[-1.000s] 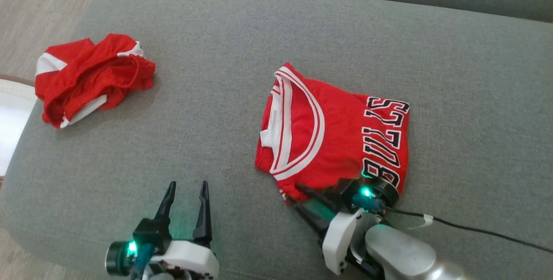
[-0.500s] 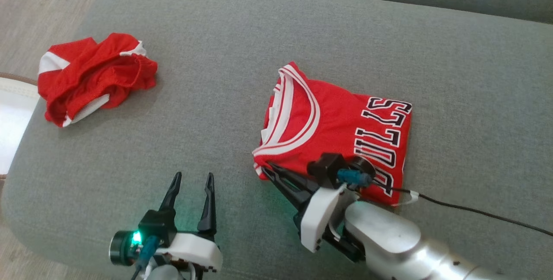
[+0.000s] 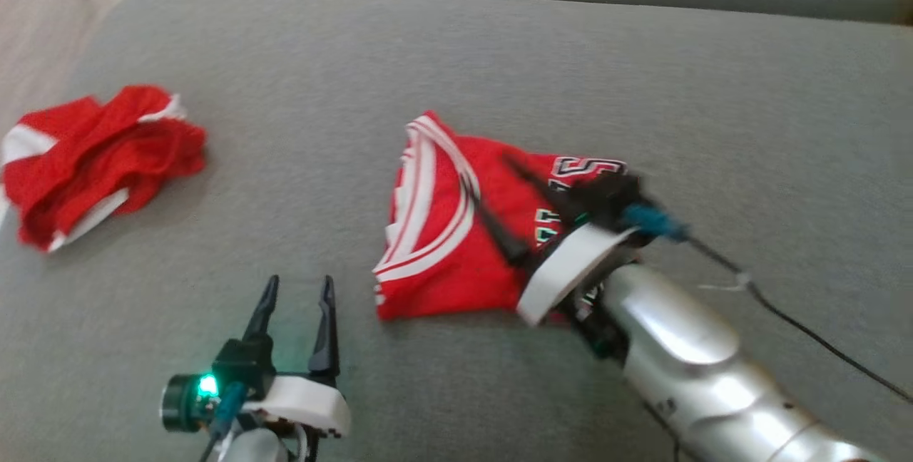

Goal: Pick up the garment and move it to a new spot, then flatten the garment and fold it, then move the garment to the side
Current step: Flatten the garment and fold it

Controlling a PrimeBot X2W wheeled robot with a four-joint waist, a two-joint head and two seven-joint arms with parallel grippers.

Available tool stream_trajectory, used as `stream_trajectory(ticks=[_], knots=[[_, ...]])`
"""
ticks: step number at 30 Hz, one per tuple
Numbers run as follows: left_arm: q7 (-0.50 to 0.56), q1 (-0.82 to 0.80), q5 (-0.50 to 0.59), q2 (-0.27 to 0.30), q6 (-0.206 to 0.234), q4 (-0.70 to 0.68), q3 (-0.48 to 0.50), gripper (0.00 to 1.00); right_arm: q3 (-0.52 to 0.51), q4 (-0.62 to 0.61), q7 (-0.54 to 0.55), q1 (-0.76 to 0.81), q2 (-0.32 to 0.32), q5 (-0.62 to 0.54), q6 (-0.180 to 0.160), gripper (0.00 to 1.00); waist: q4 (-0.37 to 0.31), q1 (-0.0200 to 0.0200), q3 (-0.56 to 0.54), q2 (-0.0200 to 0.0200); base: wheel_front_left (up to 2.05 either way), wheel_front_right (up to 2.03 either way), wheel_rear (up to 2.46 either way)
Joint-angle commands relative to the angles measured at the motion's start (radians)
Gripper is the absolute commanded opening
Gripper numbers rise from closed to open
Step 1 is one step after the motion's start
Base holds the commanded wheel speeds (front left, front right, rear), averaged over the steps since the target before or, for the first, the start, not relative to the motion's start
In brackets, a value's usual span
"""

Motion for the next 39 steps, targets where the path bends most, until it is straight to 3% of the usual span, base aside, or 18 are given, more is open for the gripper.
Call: stream_trajectory(ticks=[1, 8, 16, 24, 39], knots=[[-0.010, -0.047, 0.014, 0.004, -0.006, -0.030, 0.048, 1.00, -0.085, -0.038, -0.014, 0.037, 0.017, -0.052, -0.001, 1.00, -0.058, 0.0000, -0.007, 0.0000, 0.00, 0.00, 0.00], [-0.010, -0.057, 0.041, 0.004, -0.008, -0.043, 0.109, 1.00, -0.437, -0.074, -0.014, 0.158, 0.012, -0.243, -0.001, 1.00, -0.173, 0.0000, -0.019, 0.0000, 0.00, 0.00, 0.00], [-0.010, -0.050, 0.053, 0.004, -0.009, -0.046, 0.172, 1.00, -0.614, -0.114, -0.014, 0.240, 0.015, -0.354, -0.001, 1.00, -0.248, 0.0000, -0.035, 0.0000, 0.00, 0.00, 0.00], [-0.010, -0.017, 0.064, 0.004, -0.016, -0.050, 0.203, 1.00, -0.666, -0.117, -0.014, 0.311, 0.019, -0.378, -0.001, 1.00, -0.267, 0.0000, -0.067, 0.0000, 0.00, 0.00, 0.00], [-0.010, 0.053, 0.055, 0.004, -0.015, -0.055, 0.180, 1.00, -0.667, -0.104, -0.014, 0.370, 0.020, -0.345, -0.001, 1.00, -0.235, 0.0000, -0.118, 0.0000, 0.00, 0.00, 0.00]])
